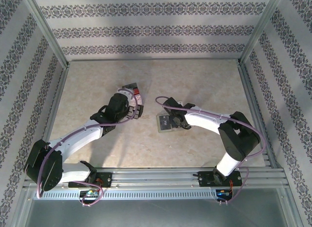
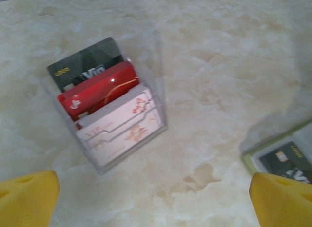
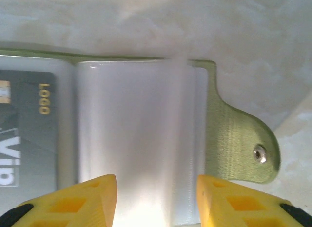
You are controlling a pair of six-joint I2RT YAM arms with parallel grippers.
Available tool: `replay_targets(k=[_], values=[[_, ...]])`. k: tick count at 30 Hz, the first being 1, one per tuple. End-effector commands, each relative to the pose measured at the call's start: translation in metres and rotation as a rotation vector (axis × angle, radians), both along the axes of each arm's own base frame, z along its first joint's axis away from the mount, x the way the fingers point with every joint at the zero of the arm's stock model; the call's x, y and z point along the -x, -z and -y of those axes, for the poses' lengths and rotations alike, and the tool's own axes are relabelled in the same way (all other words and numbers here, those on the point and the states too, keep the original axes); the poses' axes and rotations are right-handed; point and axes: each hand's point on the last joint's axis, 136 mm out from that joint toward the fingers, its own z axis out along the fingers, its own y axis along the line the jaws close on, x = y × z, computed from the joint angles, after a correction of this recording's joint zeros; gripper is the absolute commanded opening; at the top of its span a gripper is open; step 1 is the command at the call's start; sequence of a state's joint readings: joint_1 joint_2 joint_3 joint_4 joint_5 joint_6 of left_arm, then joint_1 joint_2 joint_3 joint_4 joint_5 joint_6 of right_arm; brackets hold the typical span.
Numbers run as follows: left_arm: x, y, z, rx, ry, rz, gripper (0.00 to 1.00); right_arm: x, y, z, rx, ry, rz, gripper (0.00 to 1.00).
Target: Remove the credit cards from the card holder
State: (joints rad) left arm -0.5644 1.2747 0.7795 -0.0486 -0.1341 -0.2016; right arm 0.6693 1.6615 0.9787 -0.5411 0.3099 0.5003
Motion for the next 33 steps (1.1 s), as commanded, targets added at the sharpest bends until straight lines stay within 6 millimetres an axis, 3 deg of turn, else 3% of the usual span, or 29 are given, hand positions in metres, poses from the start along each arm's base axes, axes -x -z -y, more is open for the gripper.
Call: replay_targets(k=[1,9,17,25,33], values=[[0.006,-0.002,0.018,0.014,-0.008,-0.007,0.98,0.003,-0.002,0.011,-0.003,0.039,0.009,0.46],[0.028,0.039,0.074,0.084,0.095,-0.124,0.89,0.005,0.001,0.021,-0.033,0.075,-0.003,0.4],[0.03,0.059,0.082,0.124,0.062,-0.187,0.79,0.006,-0.02,0.013,-0.162,0.1,0.007,0.39],[0.034,0.083,0.097,0.155,0.075,-0.278,0.48,0.003,-0.036,-0.021,-0.405,0.101,-0.04,0.4],[0.034,0.104,0.117,0.185,0.106,-0.338,0.42,-0.005,-0.03,-0.053,-0.551,0.064,-0.098,0.38]])
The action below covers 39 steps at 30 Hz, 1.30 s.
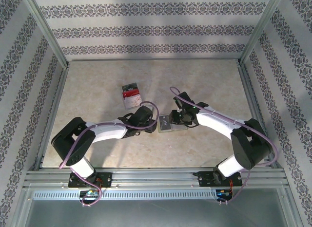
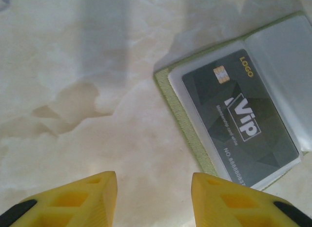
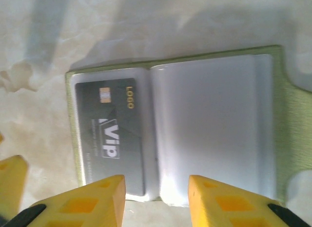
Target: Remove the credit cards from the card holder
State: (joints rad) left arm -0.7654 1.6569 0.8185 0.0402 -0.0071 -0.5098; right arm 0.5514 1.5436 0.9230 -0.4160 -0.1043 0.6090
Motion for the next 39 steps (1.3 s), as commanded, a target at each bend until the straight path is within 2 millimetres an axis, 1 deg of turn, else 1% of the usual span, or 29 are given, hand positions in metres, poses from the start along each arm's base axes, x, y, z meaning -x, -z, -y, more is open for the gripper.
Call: replay_targets(k=[1,3,8,13,20,25,39], values=[[-0.007,-0.01,0.022,0.079,0.011,0.014,0.41,-0.008,-0.004,-0.02,-0.095,-0.012,-0.014,0.38],[-0.008,-0.008,0.024,0.081,0.011,0.013,0.37,-0.01,0.001,-0.023,-0.1,-0.014,-0.024,0.37],[-0.012,-0.007,0.03,0.087,0.021,0.015,0.32,-0.014,0.012,-0.029,-0.114,-0.022,-0.046,0.35],[-0.014,-0.005,0.037,0.094,0.041,0.012,0.27,-0.015,0.02,-0.027,-0.102,-0.015,-0.06,0.35],[-0.017,-0.002,0.043,0.096,0.052,0.005,0.26,-0.013,0.027,-0.026,-0.107,-0.01,-0.074,0.35],[-0.017,0.003,0.044,0.084,0.056,-0.009,0.23,-0.011,0.032,-0.026,-0.113,-0.008,-0.087,0.35],[-0.017,0.014,0.046,0.061,0.07,-0.036,0.18,-0.011,0.037,-0.03,-0.164,-0.001,-0.109,0.35]])
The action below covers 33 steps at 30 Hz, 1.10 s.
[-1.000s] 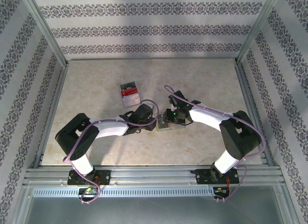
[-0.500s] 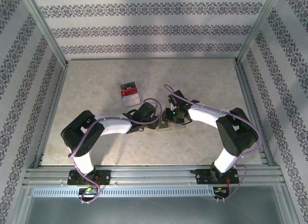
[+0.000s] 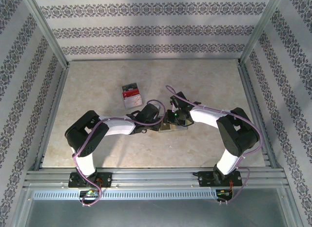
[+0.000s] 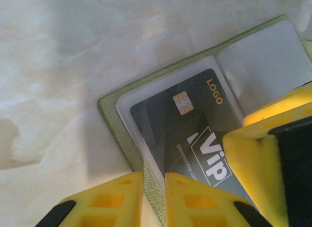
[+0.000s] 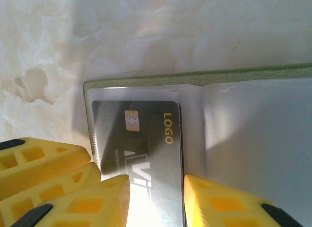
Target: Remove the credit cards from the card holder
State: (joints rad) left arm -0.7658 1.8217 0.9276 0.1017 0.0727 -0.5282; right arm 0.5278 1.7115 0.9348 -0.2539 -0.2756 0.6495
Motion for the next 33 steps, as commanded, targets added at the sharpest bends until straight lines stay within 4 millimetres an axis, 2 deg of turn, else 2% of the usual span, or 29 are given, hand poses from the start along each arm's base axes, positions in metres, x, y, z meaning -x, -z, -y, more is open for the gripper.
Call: replay_targets(k=[1,6,12,17,20,27,33], values=[[0.0,-0.003,0.011,0.003,0.031,0.008,0.18,0.002,0.005,0.002,-0.015,0.017,-0.022,0.35],[0.0,-0.001,0.009,-0.005,0.028,0.008,0.16,0.004,0.01,0.012,0.026,0.039,-0.033,0.35],[0.0,-0.002,0.009,-0.006,0.03,0.009,0.14,0.007,0.011,0.013,0.025,0.043,-0.037,0.36],[0.0,-0.001,0.009,-0.004,0.029,0.004,0.14,0.01,0.015,0.007,0.016,0.034,-0.052,0.37],[0.001,0.0,0.009,-0.007,0.029,0.001,0.09,0.01,0.016,0.003,-0.003,0.031,-0.06,0.38],[0.002,0.002,0.008,-0.012,0.031,-0.004,0.08,0.005,-0.001,-0.015,-0.182,0.033,-0.045,0.38],[0.003,0.004,0.008,-0.015,0.033,-0.011,0.05,0.0,-0.02,-0.022,-0.351,0.042,-0.024,0.38]])
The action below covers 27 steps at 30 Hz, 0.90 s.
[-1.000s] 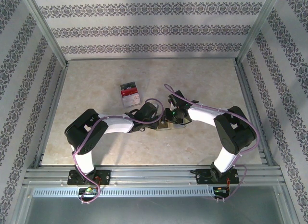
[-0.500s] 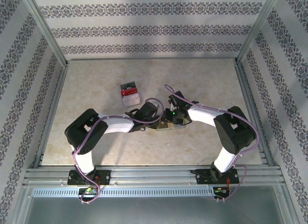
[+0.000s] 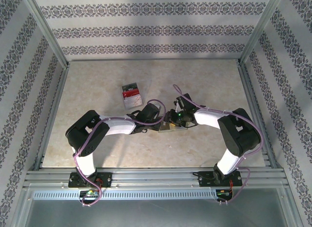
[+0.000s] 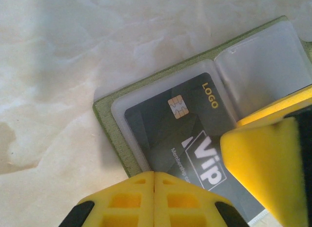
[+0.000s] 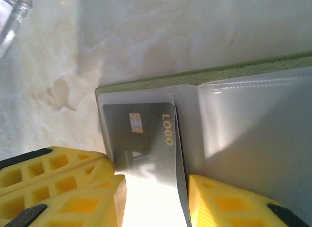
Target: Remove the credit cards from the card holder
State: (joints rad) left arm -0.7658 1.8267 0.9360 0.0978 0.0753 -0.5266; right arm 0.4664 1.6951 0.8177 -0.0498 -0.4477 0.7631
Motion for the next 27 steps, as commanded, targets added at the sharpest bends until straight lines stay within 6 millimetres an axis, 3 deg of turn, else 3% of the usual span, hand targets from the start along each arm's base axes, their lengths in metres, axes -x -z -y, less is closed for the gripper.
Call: replay_targets(k=[1,13,27], values=[[0.004,0.005,0.006,-0.018,0.03,-0.01,0.05,-0.001,-0.023,-0.019,-0.165,-0.023,0.03,0.38],[0.001,0.003,0.003,-0.042,0.026,0.004,0.02,0.0,-0.044,-0.028,-0.261,-0.052,0.072,0.39],[0.0,0.001,-0.002,-0.058,0.018,0.014,0.02,0.001,-0.026,-0.028,-0.256,-0.036,0.045,0.39]])
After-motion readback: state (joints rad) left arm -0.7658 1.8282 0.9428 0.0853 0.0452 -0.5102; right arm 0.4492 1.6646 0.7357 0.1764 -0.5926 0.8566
